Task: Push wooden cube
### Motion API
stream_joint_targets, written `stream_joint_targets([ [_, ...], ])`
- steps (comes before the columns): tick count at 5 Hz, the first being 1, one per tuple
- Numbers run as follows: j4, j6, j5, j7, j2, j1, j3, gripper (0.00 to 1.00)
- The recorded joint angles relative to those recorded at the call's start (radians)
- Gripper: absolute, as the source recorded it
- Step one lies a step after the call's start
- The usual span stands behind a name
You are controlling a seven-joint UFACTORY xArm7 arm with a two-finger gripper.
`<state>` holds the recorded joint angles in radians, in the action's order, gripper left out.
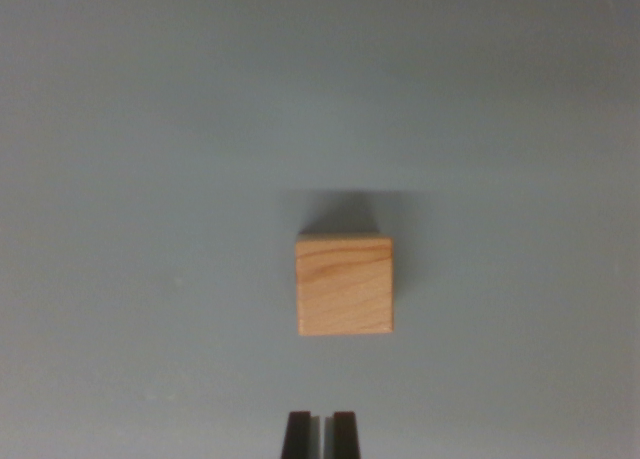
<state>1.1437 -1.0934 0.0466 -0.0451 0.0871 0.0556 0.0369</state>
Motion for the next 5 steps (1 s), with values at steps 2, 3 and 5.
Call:
stream_joint_targets([
  [2,-0.039,0.047,0.0025,-0.004,0.009,0.0023,0.003,0.00],
  [3,-0.039,0.047,0.0025,-0.004,0.009,0.0023,0.003,0.00],
  [5,-0.078,0.095,0.0051,-0.009,0.018,0.0047,0.007,0.00],
])
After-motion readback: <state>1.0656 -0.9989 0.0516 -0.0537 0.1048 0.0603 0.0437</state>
